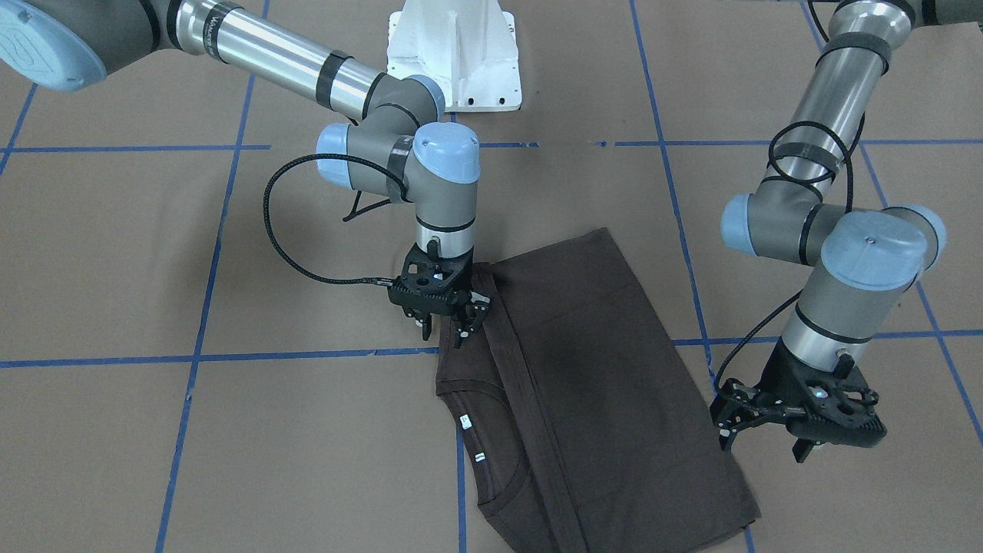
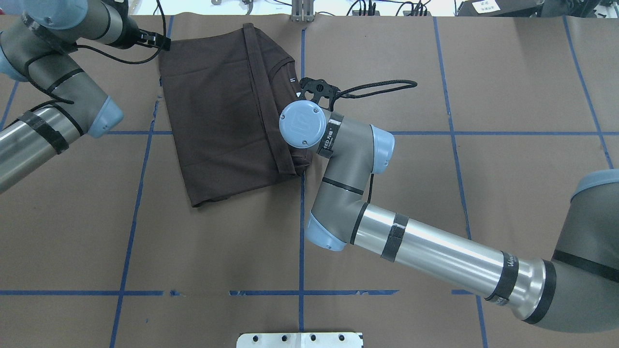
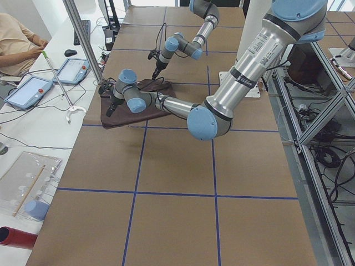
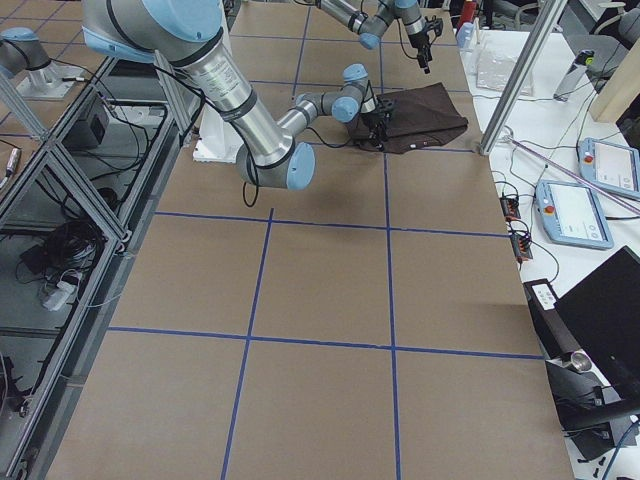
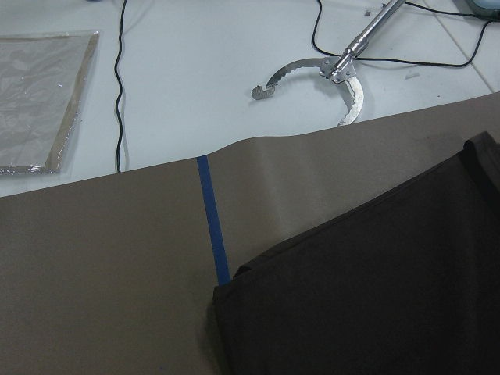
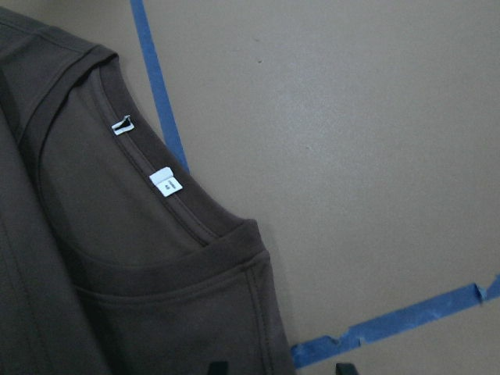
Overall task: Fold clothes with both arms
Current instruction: 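Bring the right gripper to the shirt collar and press the folded edge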
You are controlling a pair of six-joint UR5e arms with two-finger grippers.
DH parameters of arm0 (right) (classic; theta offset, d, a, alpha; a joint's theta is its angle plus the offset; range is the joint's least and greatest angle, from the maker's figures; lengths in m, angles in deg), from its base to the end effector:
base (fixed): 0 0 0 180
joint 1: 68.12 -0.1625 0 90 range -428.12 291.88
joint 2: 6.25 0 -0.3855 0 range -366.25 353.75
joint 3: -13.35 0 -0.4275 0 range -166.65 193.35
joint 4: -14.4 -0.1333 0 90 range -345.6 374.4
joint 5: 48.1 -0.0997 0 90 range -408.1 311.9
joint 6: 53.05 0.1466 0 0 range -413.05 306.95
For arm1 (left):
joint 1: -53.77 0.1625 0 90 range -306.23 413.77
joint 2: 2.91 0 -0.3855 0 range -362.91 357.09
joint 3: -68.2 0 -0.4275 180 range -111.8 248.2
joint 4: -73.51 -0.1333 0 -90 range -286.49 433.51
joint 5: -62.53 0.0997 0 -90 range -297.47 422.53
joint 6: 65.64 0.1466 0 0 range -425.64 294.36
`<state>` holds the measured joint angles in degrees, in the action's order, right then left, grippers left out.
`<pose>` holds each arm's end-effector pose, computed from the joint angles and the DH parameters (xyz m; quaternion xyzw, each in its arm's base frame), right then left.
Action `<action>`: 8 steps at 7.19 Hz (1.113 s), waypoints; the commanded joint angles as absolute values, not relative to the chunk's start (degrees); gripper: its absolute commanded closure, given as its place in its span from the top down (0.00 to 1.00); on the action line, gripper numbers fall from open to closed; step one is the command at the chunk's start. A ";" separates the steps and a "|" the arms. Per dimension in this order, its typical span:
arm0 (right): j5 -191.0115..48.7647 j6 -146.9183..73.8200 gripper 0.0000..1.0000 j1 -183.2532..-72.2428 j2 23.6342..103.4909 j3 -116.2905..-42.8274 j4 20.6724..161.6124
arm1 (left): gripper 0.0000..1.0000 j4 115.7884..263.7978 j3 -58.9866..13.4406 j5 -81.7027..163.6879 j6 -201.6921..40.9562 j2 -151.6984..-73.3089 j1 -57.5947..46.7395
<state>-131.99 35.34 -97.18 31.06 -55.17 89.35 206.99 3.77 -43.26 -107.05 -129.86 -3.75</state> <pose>-0.6676 -0.5413 0.2034 0.1510 -0.3653 0.2382 0.8871 0.3635 -0.7449 0.3859 0.2914 0.3717 -0.0054 0.8814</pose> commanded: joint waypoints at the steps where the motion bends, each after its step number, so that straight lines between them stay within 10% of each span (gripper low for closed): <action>1: -130.73 35.80 0.51 -96.33 30.93 -54.94 87.80 | 1.00 207.02 3.77 -43.21 -107.12 -129.74 -3.71; 8: -130.45 34.58 0.51 -96.15 31.11 -53.01 86.38 | 1.00 207.02 3.77 -43.21 -106.77 -129.38 -3.63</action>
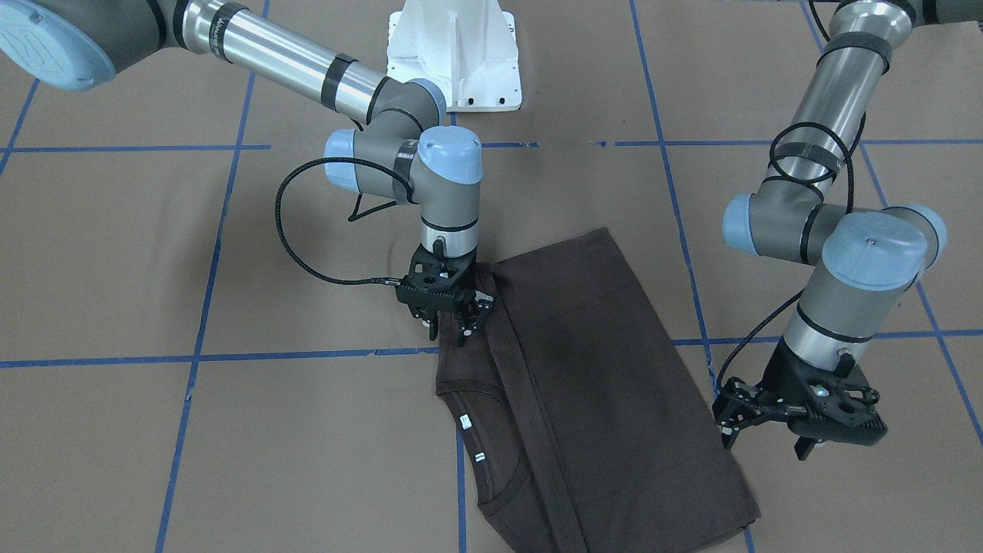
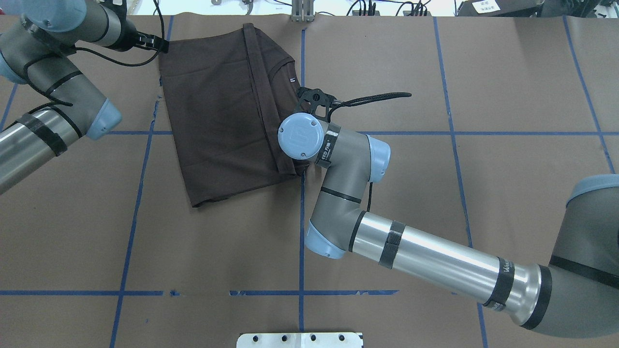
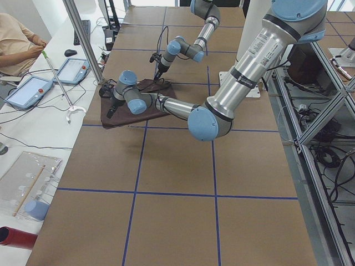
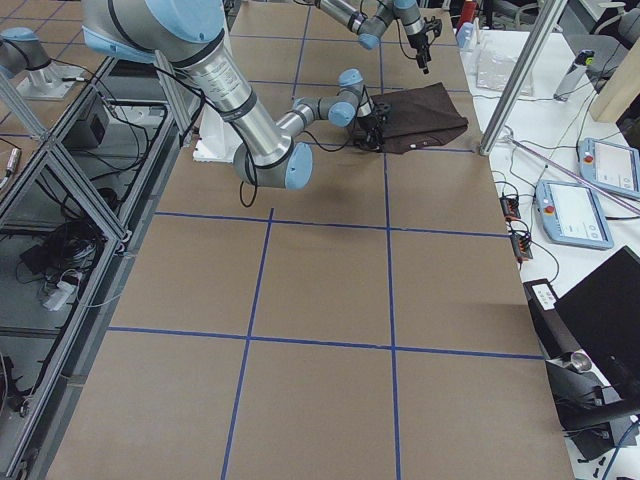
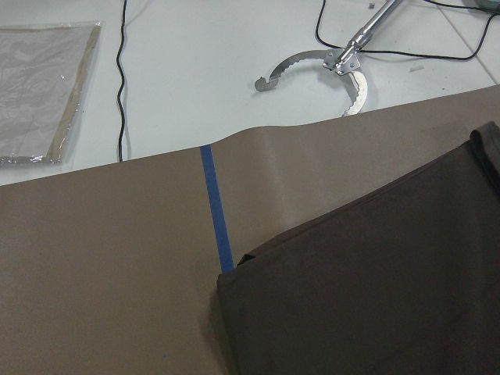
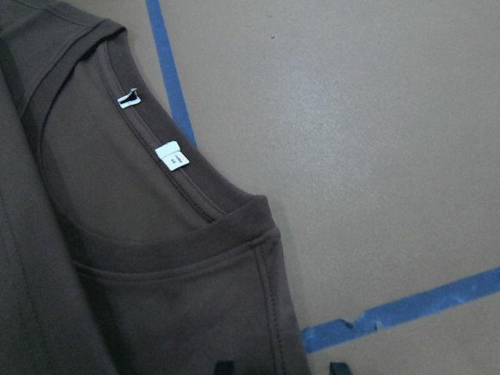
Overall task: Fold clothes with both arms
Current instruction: 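Bring the right gripper to the shirt collar and press the folded edge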
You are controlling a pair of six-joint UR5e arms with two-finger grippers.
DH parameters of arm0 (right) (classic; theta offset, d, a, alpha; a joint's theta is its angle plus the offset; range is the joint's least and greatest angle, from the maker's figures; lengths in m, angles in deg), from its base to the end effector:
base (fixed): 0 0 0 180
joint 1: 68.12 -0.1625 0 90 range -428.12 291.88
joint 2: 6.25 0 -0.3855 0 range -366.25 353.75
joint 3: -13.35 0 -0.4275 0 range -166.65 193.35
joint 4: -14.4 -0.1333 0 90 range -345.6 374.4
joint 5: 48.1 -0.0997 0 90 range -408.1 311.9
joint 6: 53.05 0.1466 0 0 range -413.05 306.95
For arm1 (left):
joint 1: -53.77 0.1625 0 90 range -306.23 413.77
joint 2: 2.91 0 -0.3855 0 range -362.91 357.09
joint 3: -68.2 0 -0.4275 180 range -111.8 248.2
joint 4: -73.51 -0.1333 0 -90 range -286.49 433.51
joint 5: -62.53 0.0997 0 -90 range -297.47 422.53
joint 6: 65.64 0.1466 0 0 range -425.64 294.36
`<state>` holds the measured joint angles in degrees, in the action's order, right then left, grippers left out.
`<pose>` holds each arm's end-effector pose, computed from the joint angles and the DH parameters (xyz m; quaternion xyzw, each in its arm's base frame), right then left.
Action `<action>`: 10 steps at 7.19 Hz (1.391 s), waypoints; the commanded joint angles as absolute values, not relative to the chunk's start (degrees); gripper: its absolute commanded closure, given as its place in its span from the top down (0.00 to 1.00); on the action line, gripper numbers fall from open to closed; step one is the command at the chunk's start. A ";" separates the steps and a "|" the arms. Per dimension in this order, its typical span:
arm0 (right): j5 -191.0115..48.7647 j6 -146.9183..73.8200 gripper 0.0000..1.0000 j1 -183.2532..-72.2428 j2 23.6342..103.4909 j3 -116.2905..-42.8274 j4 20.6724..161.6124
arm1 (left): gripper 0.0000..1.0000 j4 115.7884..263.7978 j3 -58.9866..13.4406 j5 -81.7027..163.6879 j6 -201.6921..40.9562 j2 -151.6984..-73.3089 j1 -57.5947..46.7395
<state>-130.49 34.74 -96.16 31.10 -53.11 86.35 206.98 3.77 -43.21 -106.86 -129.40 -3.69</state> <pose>-0.6822 -0.5364 0.2141 0.1629 -0.3695 0.2303 0.8854 0.3632 -0.7431 0.3925 0.2890 0.3691 -0.0043 0.8833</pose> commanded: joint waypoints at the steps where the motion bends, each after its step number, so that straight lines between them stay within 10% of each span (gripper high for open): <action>1: -130.45 34.66 0.47 -96.15 31.11 -52.92 86.38 | 1.00 206.93 3.77 -43.21 -106.68 -129.38 -3.62; 3: -130.45 35.01 0.00 -96.15 31.11 -52.83 86.38 | 1.00 207.02 3.77 -43.21 -106.68 -129.38 -3.63; 7: -130.63 35.46 0.00 -96.33 31.11 -53.88 87.08 | 1.00 206.93 2.55 -43.29 -107.21 -129.47 -3.45; 10: -129.32 35.63 0.00 -92.22 43.96 -72.36 90.07 | 1.00 206.41 -4.46 -45.83 -109.47 -126.93 0.06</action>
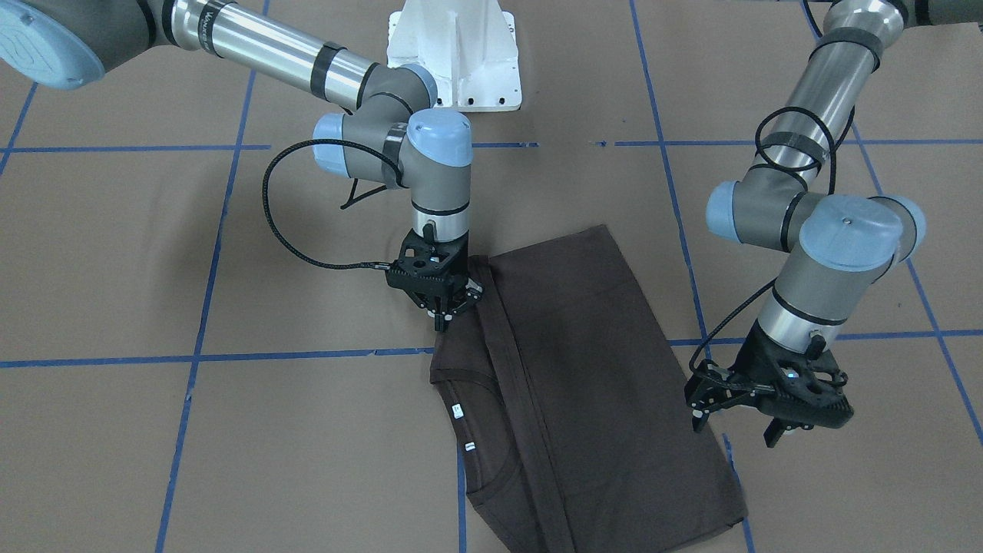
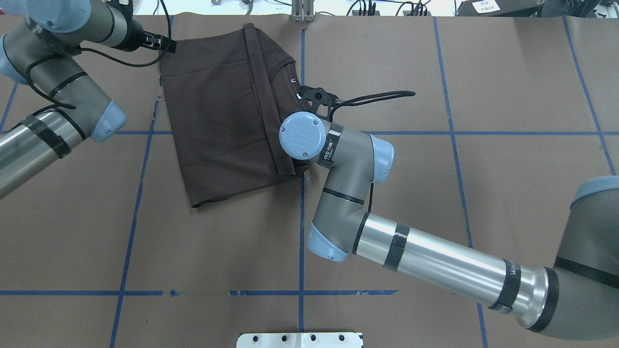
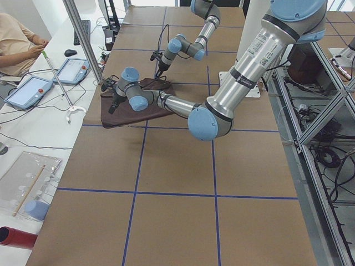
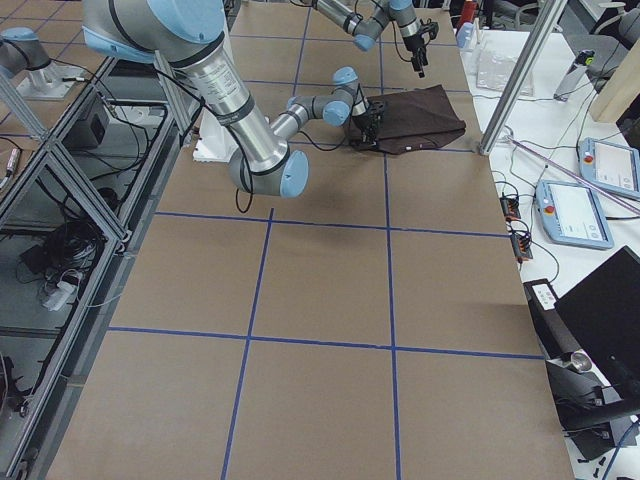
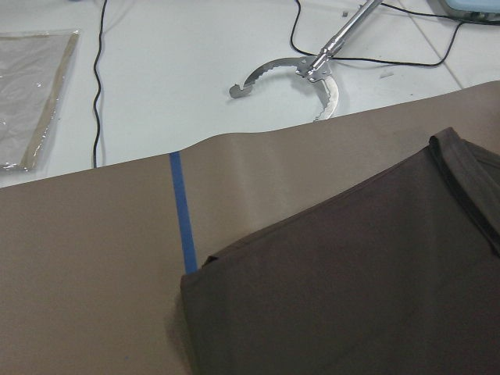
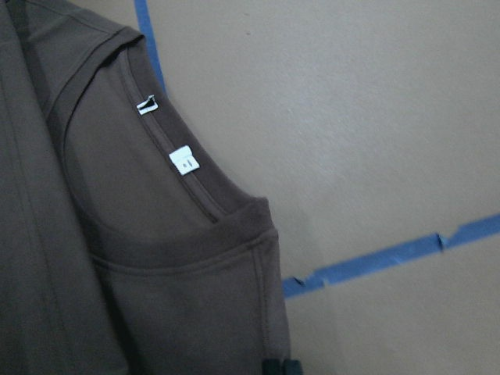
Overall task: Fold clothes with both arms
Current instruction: 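Bring the right gripper to the shirt collar and press the folded edge, then slide the right gripper along the shirt edge toward the robot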
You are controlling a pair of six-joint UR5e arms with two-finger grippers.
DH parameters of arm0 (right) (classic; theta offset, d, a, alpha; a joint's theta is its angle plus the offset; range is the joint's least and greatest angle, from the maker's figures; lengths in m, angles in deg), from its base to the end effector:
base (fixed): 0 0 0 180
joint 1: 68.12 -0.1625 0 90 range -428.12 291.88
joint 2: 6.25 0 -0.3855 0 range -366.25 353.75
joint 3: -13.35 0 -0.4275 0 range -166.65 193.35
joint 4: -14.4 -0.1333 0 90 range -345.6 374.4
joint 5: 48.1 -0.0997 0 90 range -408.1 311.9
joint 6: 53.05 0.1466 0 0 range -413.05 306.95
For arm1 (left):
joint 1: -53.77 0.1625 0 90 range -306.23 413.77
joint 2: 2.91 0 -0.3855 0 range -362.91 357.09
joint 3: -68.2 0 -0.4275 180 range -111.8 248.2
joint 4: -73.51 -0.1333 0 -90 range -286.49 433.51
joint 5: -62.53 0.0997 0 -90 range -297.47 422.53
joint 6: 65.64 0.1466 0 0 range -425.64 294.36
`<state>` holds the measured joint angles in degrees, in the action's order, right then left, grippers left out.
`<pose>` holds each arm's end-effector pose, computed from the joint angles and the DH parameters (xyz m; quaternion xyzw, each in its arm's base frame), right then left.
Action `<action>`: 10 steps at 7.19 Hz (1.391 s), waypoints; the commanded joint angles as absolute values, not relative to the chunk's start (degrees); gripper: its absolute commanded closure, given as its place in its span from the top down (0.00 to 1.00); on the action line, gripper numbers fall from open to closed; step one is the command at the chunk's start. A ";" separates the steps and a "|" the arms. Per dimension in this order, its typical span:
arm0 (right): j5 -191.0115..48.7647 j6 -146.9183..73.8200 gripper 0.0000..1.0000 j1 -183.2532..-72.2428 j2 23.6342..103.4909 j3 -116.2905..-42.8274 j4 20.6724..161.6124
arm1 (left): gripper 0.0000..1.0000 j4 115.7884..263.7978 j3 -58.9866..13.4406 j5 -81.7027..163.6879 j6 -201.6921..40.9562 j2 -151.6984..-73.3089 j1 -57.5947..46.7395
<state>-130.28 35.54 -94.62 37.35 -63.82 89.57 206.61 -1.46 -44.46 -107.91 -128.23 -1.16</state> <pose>-0.6567 -0.4986 0.2138 0.1590 -0.3819 0.2249 0.8822 0.3900 -0.7129 0.3560 0.2941 0.4008 0.0173 0.8675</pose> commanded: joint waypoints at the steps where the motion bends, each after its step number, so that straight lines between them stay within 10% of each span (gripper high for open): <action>1: -126.44 35.54 0.00 -88.63 49.42 -79.39 90.16 | 1.00 206.06 -6.75 -47.76 -112.19 -126.05 0.07; 8: -120.44 35.54 0.00 -79.37 68.81 -96.78 89.98 | 1.00 206.05 -9.32 -48.39 -114.33 -124.81 2.00; 9: -120.00 35.37 0.99 -79.28 69.07 -97.13 90.07 | 1.00 206.05 -9.32 -48.39 -114.33 -124.81 2.00; 10: -120.08 34.24 1.00 -79.19 68.99 -97.57 90.24 | 1.00 206.05 -9.41 -48.39 -114.42 -124.73 2.00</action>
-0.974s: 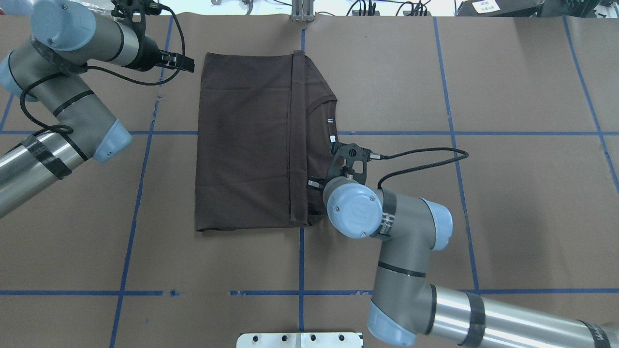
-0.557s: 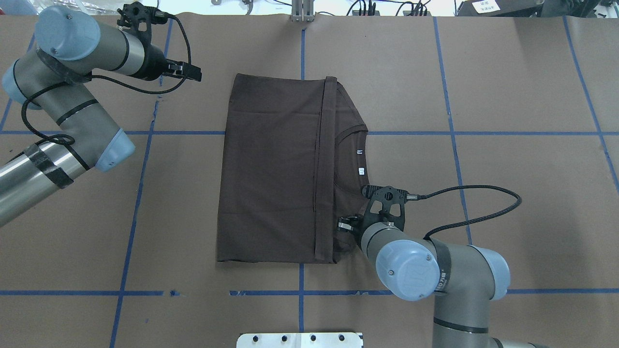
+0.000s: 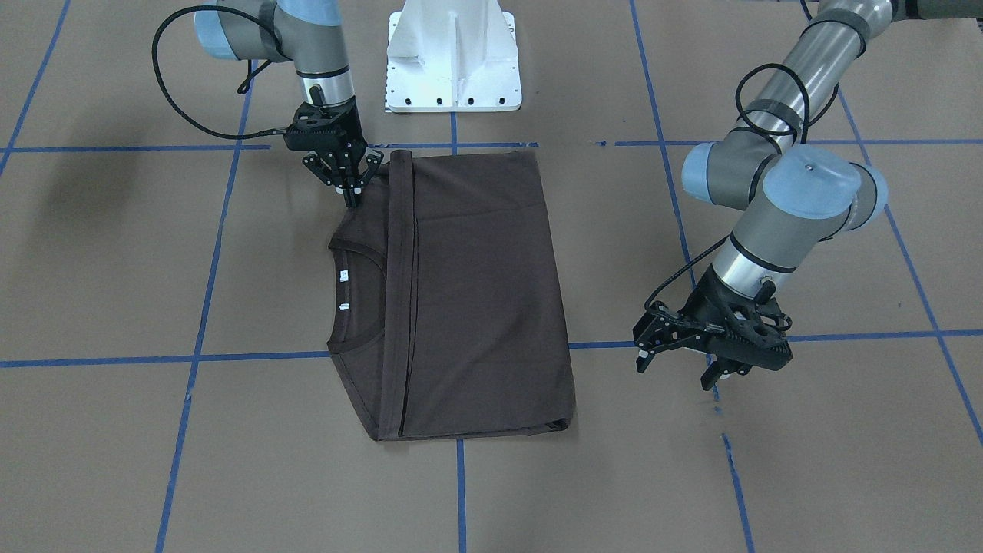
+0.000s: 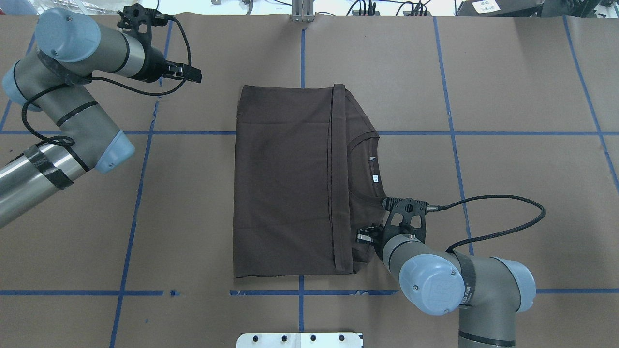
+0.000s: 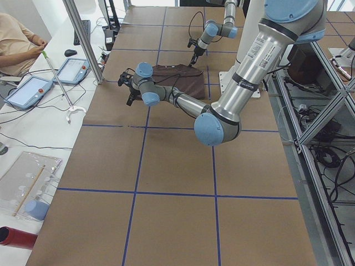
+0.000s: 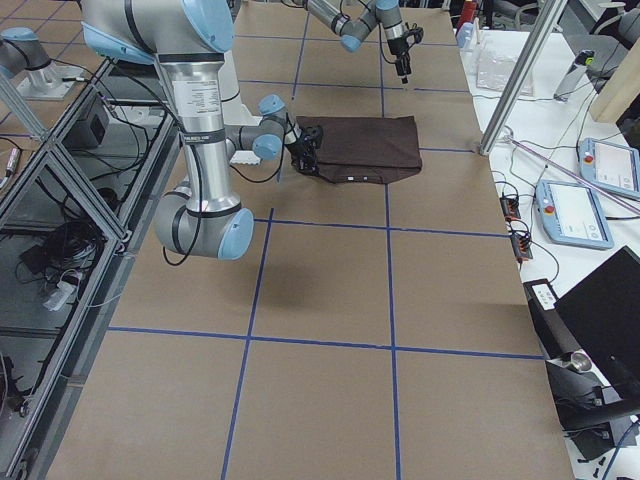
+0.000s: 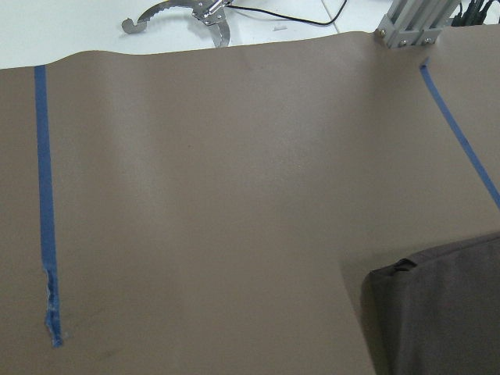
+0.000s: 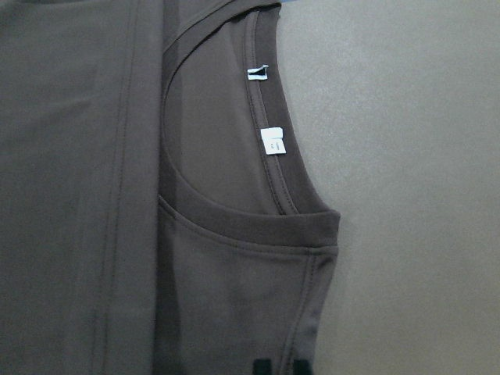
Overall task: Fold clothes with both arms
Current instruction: 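Slide the right gripper along the shirt edge toward the robot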
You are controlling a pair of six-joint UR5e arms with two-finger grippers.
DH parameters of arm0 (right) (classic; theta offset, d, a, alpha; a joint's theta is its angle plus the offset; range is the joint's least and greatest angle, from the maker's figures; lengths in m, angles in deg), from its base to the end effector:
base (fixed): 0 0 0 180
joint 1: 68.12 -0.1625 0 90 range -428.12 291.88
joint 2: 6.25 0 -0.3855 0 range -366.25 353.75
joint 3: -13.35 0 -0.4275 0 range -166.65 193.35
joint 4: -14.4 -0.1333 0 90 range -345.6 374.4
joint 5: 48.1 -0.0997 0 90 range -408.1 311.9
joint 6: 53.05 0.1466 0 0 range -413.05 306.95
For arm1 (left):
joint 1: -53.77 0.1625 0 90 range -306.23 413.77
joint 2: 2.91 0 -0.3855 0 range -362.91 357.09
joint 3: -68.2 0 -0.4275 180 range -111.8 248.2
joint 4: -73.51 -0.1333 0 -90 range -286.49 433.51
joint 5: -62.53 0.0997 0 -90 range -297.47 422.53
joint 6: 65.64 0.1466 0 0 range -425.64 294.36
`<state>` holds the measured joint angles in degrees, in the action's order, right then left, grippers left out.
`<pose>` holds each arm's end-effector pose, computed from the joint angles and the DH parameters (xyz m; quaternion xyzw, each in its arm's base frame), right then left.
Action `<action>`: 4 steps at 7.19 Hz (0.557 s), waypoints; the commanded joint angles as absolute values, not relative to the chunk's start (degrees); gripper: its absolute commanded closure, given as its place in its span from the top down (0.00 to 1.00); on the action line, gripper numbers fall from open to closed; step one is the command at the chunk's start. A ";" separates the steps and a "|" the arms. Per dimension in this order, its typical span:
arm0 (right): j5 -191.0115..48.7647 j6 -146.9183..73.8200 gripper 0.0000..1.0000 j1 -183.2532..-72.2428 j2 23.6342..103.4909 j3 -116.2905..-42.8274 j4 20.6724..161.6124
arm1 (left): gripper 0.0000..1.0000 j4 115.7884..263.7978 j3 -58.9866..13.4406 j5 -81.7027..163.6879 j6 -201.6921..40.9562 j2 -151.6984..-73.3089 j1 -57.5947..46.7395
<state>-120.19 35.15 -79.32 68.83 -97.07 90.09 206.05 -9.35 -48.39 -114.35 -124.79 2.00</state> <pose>-0.5724 -0.2952 0.3021 0.1873 -0.3961 0.1386 0.8882 0.4157 -0.6585 0.3240 0.2603 0.4612 0.0161 0.8481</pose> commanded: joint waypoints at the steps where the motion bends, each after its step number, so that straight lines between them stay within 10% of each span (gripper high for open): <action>1: -120.26 30.05 1.00 -78.23 68.55 -97.57 90.85 | 1.00 206.05 -9.41 -48.39 -114.33 -124.46 2.00; 4: -115.54 17.65 1.00 -73.67 66.28 -97.57 91.04 | 1.00 206.05 -9.24 -48.39 -114.33 -124.46 2.09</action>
